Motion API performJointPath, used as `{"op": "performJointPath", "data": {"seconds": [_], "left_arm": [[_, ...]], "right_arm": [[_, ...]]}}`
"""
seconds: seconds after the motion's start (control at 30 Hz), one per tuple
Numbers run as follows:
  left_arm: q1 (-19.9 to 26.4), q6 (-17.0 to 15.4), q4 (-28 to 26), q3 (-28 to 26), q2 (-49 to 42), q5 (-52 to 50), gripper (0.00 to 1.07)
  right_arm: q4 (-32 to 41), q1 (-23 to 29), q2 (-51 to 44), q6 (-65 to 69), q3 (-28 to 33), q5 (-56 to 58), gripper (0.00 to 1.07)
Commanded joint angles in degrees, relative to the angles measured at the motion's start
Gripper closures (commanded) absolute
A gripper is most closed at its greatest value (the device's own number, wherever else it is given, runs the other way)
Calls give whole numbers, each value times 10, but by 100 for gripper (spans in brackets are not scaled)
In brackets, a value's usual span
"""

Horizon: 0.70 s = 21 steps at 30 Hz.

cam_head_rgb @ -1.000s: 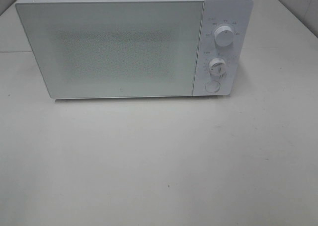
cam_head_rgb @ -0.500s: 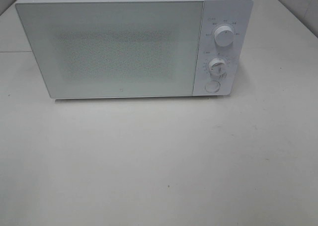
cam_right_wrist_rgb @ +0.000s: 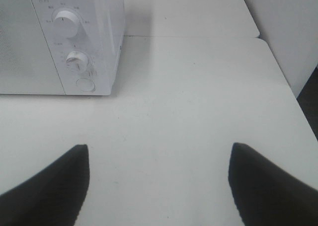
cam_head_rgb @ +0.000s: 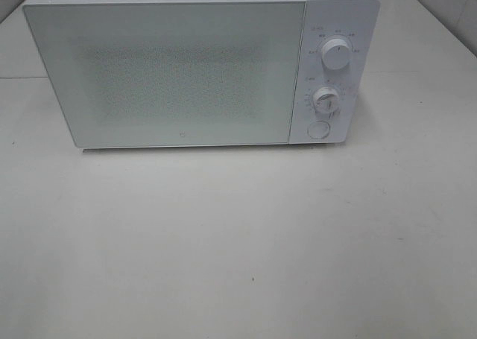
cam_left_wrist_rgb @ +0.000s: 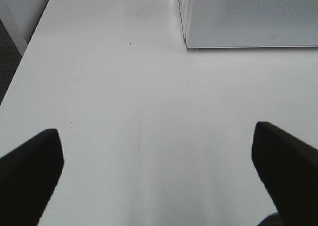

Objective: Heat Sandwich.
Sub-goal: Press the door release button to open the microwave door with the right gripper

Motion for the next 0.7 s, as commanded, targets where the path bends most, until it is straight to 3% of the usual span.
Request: {"op": "performJointPath", "data": {"seconds": [0.03,0.7], "left_arm": [[1,0,-3,1,-17,-6,9],[1,0,-3,1,-17,-6,9]], "right_arm": [[-1,-4,32,-6,-2,-52,32],[-3,-4,271,-8,-2,-327,32]]}}
